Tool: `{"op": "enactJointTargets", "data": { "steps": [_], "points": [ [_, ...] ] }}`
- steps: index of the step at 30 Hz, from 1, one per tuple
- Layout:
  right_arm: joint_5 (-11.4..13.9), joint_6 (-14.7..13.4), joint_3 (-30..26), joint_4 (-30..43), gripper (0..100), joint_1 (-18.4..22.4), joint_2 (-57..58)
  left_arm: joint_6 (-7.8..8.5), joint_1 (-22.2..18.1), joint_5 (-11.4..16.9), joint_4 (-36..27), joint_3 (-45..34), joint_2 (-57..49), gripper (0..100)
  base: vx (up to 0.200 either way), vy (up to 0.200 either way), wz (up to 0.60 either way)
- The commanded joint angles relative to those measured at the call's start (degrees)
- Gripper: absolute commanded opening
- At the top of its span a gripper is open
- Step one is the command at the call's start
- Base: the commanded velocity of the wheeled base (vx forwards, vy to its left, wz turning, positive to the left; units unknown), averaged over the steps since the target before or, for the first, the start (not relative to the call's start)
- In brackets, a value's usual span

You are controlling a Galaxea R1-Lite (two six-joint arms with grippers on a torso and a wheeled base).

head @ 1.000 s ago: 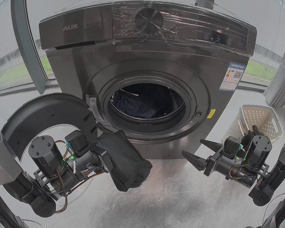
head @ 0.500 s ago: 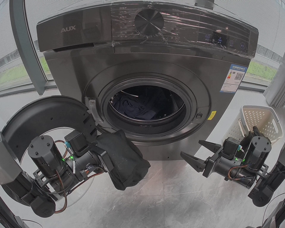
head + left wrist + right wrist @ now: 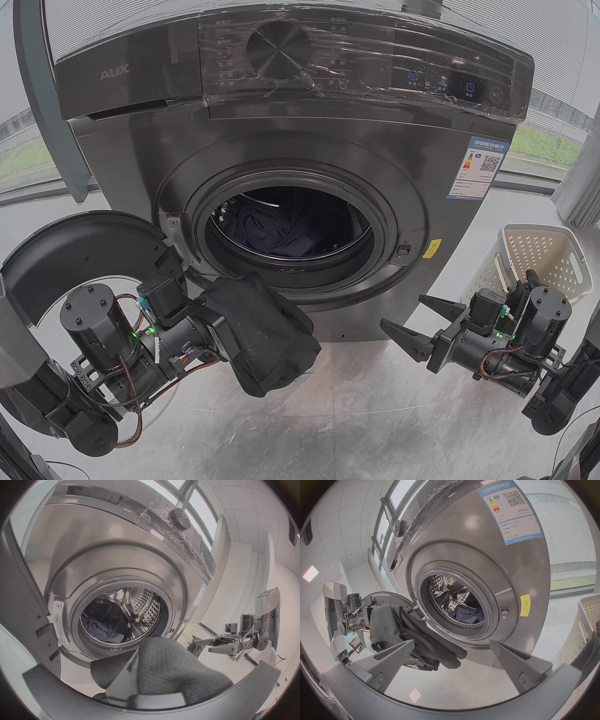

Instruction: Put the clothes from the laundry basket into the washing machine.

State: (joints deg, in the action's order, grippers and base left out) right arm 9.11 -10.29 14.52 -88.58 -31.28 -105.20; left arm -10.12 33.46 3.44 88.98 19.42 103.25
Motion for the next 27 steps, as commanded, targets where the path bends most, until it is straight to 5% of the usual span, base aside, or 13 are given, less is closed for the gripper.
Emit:
{"op": "enactJointTargets", "data": {
  "steps": [1, 9, 16, 20, 26, 27],
  "points": [
    [0.03, 0.01, -0.10, -0.02, 100, -0.01, -0.09, -0.08, -0.15, -0.01, 0.14, 0.09, 0.28, 0, 0.200, 0.000, 0.00],
    [0.03, 0.01, -0.19, -0.02, 100, -0.62, -0.09, 0.01, -0.06, -0.01, 0.14, 0.18, 0.28, 0, 0.200, 0.000, 0.00],
    [0.21, 0.09, -1.86, 0.07, 100, -2.91, 0.44, 0.36, 0.55, -0.19, 0.14, -0.08, -0.42, 0, 0.000, 0.000, 0.00],
    [0.21, 0.18, -2.04, 0.07, 100, -3.35, 1.85, 3.26, 0.81, -0.63, 0.14, -1.05, -0.60, 0, 0.000, 0.000, 0.00],
    [0.30, 0.18, -2.13, 0.07, 100, -3.52, 2.55, 4.93, 0.73, -0.80, 0.05, 1.23, 1.69, 0, 0.000, 0.000, 0.00],
    [0.30, 0.18, -2.13, 0.07, 100, -3.70, 2.81, 7.04, 0.73, -0.54, 0.05, 2.82, 3.36, 0, 0.000, 0.000, 0.00]
  ]
}}
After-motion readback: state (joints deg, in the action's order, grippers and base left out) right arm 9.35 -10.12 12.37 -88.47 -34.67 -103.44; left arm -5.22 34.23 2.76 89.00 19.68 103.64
